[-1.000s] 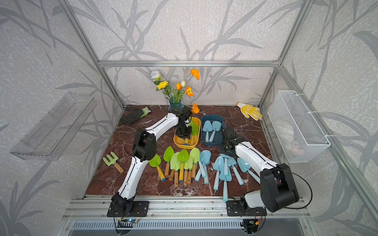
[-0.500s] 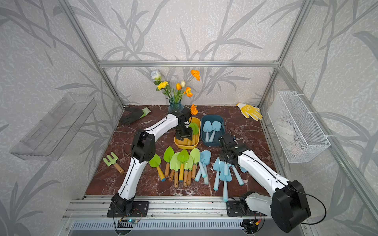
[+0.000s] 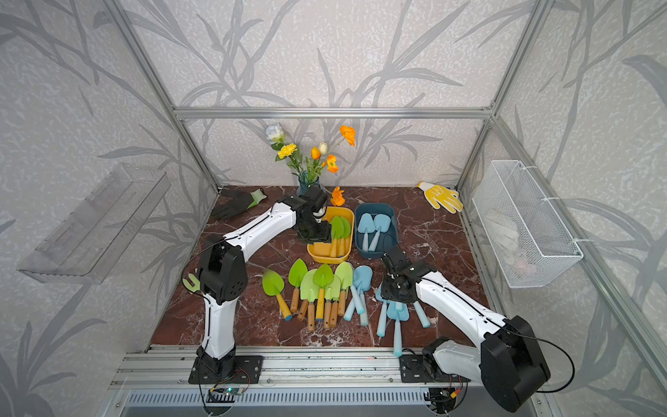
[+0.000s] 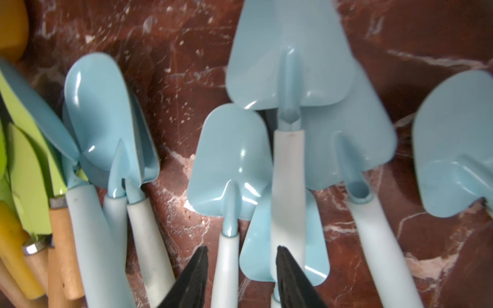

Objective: Sort the small shovels by color and place them into the storage box
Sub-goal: Pick up the shovel from the center of the board.

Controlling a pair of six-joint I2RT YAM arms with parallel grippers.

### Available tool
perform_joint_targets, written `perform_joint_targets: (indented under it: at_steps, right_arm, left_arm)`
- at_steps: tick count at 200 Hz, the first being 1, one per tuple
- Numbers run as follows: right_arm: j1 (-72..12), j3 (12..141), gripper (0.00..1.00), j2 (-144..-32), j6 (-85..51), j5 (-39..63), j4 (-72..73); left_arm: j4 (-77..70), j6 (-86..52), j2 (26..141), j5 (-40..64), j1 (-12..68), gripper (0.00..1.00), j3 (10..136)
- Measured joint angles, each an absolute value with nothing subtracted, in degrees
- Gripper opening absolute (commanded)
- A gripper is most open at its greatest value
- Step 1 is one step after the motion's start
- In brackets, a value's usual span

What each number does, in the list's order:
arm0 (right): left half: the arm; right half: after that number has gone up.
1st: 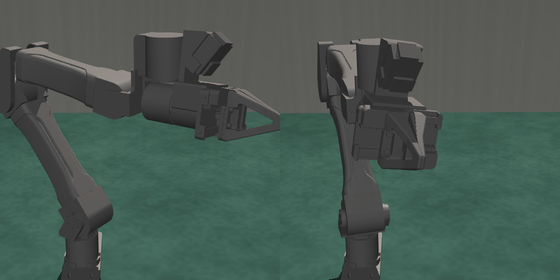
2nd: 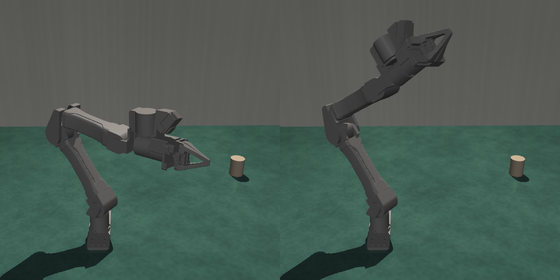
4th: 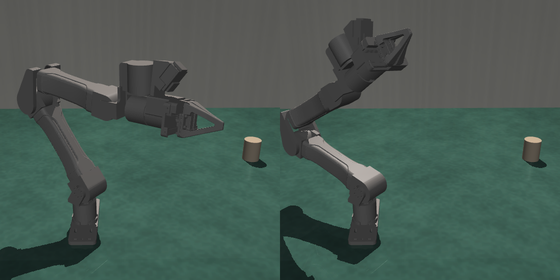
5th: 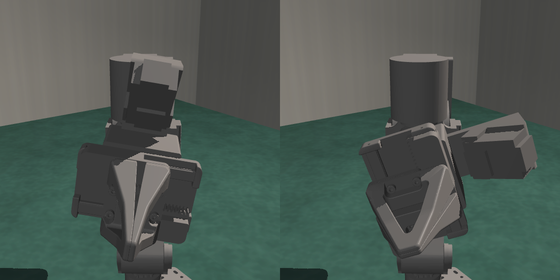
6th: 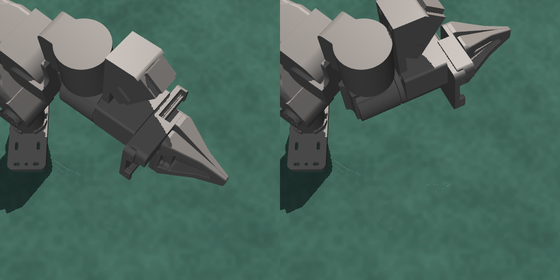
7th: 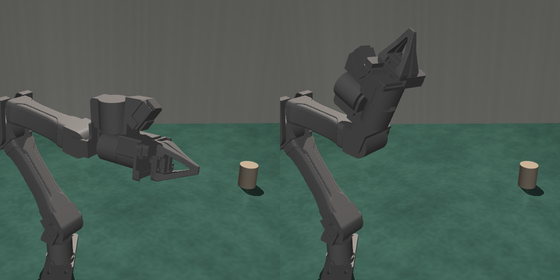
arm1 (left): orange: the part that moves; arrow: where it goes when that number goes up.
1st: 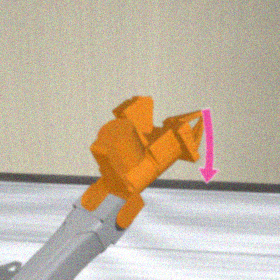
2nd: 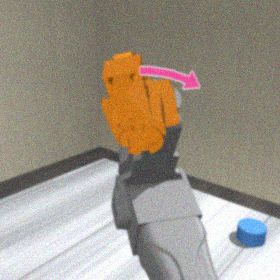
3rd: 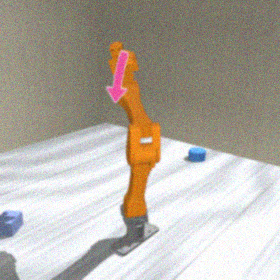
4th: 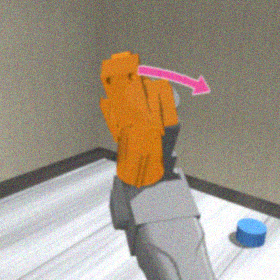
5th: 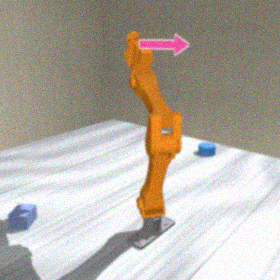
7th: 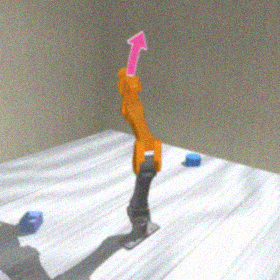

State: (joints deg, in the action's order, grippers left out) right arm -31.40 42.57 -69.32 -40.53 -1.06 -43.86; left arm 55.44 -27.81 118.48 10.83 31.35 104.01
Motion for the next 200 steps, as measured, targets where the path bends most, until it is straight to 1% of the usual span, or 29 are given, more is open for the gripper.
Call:
perform_joint_targets:
  at_steps: [42,112,127,158,179,200]
  right_arm:
    - [-37.65,41.43,0.43,-69.58,-41.71,0.10,-43.99]
    - [-43.42,35.66,0.39,-73.93,-45.84,1.63,-42.17]
    - [-44.01,35.09,0.34,-74.94,-46.17,2.09,-40.80]
    - [-44.66,35.68,0.20,-76.55,-46.94,1.54,-40.88]
    - [-45.01,35.99,0.16,-76.73,-46.94,1.32,-41.06]
    - [-45.17,36.23,0.15,-75.99,-46.89,0.99,-41.50]
  left_arm:
    - [54.72,-28.86,118.48,10.59,31.35,0.69,101.36]
    - [54.52,-29.08,118.48,9.96,31.35,0.68,101.36]
    - [54.54,-29.10,118.48,9.93,31.35,0.68,101.36]
    - [54.57,-29.12,118.48,9.87,31.35,0.68,101.36]
    - [54.59,-29.08,118.48,9.52,31.35,0.68,101.36]
    - [54.63,-29.06,118.48,9.15,31.35,0.68,101.36]
